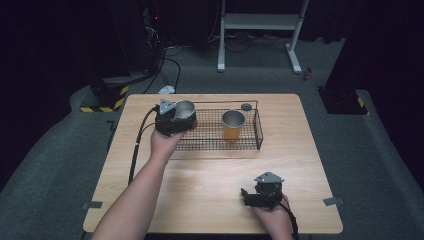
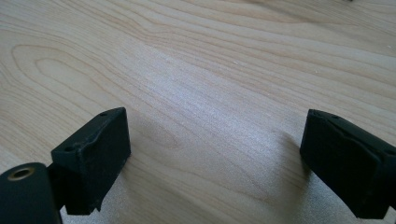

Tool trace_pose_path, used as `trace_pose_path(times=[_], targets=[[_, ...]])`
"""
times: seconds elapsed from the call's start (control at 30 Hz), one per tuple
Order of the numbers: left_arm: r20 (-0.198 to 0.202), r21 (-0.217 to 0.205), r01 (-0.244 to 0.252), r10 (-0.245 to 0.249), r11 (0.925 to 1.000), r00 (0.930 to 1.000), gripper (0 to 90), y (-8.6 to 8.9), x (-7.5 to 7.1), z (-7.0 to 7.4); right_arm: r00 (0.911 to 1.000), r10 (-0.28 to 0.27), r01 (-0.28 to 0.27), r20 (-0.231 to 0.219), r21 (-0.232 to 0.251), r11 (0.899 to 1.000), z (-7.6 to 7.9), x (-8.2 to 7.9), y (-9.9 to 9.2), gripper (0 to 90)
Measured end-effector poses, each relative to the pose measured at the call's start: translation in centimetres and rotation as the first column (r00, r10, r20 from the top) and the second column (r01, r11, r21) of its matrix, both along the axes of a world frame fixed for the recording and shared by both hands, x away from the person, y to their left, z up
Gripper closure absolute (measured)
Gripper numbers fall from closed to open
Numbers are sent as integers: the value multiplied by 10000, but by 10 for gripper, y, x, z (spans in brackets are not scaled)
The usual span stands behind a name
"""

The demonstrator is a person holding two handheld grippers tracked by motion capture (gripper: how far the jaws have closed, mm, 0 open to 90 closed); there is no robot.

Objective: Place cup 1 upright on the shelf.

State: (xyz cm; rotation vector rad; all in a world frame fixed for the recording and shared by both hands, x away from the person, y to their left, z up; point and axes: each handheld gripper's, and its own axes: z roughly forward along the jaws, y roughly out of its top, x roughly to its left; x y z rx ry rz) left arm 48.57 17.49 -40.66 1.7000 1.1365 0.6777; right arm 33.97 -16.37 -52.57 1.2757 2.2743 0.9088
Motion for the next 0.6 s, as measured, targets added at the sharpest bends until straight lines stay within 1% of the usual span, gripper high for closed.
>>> trace_pose_path(times=[0.13, 0.23, 0.5, 0.6], targets=[[-98, 44, -41, 41, 10000, 9999, 187, -1, 4, -5, 10000, 8, -8, 17, -5, 10000, 0, 0, 0, 84], [-250, -22, -94, 93, 10000, 9996, 187, -2, 7, -9, 10000, 9, -9, 20, -6, 10000, 0, 0, 0, 84], [-545, 359, -122, 142, 9993, 9984, 188, -8, 16, -22, 10000, 0, 0, 2, 0, 10000, 0, 0, 0, 84], [-711, 340, -203, 227, 9992, 9972, 188, -10, 19, -27, 10000, 9, -9, 18, -7, 10000, 0, 0, 0, 84]])
